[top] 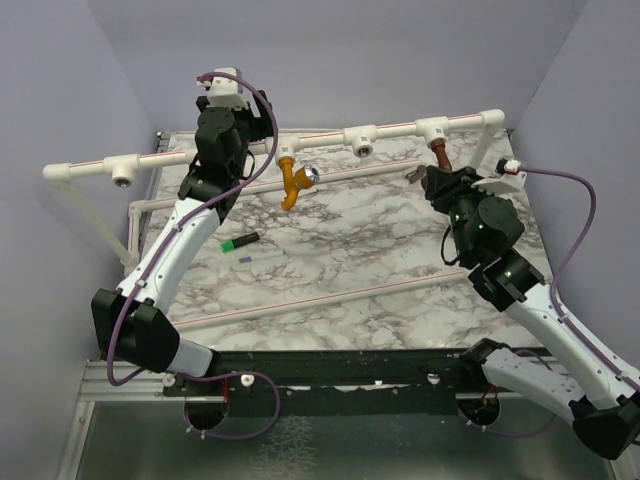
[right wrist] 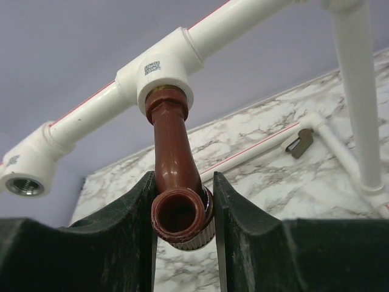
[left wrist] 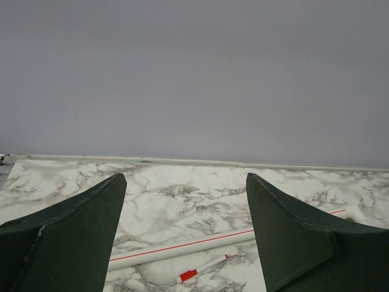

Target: Install the water faucets

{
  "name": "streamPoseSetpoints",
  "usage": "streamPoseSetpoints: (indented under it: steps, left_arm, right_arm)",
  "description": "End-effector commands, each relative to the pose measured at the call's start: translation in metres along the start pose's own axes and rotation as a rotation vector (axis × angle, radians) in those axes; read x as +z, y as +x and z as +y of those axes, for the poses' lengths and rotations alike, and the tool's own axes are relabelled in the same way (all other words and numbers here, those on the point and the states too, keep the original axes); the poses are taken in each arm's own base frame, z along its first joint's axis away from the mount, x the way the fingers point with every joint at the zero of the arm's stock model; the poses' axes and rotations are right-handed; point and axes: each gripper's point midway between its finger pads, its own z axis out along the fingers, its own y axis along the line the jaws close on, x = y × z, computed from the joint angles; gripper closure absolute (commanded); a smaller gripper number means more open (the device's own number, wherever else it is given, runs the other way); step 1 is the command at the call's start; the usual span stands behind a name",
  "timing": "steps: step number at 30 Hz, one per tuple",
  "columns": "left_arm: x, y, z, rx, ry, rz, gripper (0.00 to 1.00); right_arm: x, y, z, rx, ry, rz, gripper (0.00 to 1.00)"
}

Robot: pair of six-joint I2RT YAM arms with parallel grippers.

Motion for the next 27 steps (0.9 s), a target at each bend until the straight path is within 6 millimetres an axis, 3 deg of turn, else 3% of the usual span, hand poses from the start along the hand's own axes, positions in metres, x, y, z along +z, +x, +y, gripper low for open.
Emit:
streamPoseSetpoints:
  steps: [1,14,21,27]
  left_arm:
    - [-0.017,0.132,-0.001,0.103,0.049,0.406,0.19]
    - [-0.017,0.132,-0.001,0.105,0.049,0.407,0.19]
    - [-0.017,0.134,-0.001,0.108,0.047,0.411,0.19]
    - [-0.017,0.132,0.001,0.115,0.039,0.406,0.19]
  right_arm:
    - [-0.010,-0.046,0.013,0.340,0.006,-0.094,0.99]
    - [-0.015,-0.046,0.029,0.894,-0.031,-0.063,0.99]
    - [-0.020,-0.055,0.035,1.019,-0.062,-0.060,0.99]
    - [-0.028,-0.086,0.038,1.016,-0.105,-0.132,0.99]
